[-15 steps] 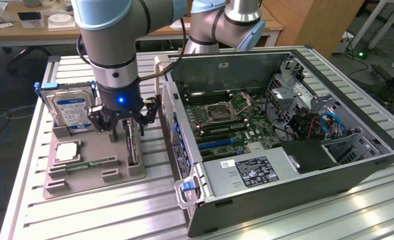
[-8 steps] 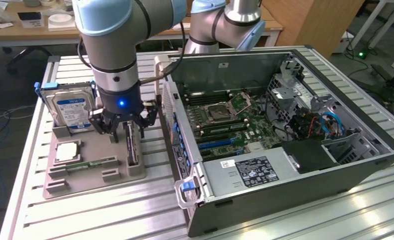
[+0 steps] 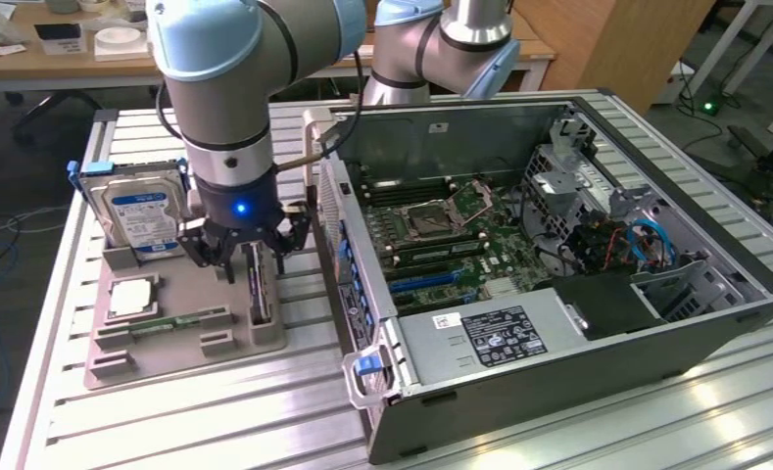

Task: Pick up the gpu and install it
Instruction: 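Pick up the gpu and move the gpu toward the slot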

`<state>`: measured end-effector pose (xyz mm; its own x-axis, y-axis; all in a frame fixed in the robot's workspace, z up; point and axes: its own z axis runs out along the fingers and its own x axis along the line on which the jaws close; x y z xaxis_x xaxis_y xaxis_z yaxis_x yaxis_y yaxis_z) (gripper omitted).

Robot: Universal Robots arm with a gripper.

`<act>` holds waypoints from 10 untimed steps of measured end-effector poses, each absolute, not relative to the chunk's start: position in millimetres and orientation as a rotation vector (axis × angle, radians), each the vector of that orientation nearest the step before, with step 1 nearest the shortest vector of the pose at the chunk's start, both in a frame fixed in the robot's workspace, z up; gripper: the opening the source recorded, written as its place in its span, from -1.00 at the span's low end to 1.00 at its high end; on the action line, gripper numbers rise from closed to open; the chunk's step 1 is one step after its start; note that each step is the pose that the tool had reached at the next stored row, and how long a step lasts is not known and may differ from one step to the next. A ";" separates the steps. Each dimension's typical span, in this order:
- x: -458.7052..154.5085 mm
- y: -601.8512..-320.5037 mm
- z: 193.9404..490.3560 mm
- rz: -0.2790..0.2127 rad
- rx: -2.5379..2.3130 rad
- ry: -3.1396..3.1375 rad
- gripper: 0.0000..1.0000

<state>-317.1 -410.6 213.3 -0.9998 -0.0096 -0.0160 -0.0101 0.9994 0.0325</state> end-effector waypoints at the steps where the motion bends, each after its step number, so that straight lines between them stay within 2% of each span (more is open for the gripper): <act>1: -317.1 -410.6 213.1 0.051 -0.014 3.125 0.29; 10: -317.0 -410.6 212.8 0.051 -0.014 3.125 0.29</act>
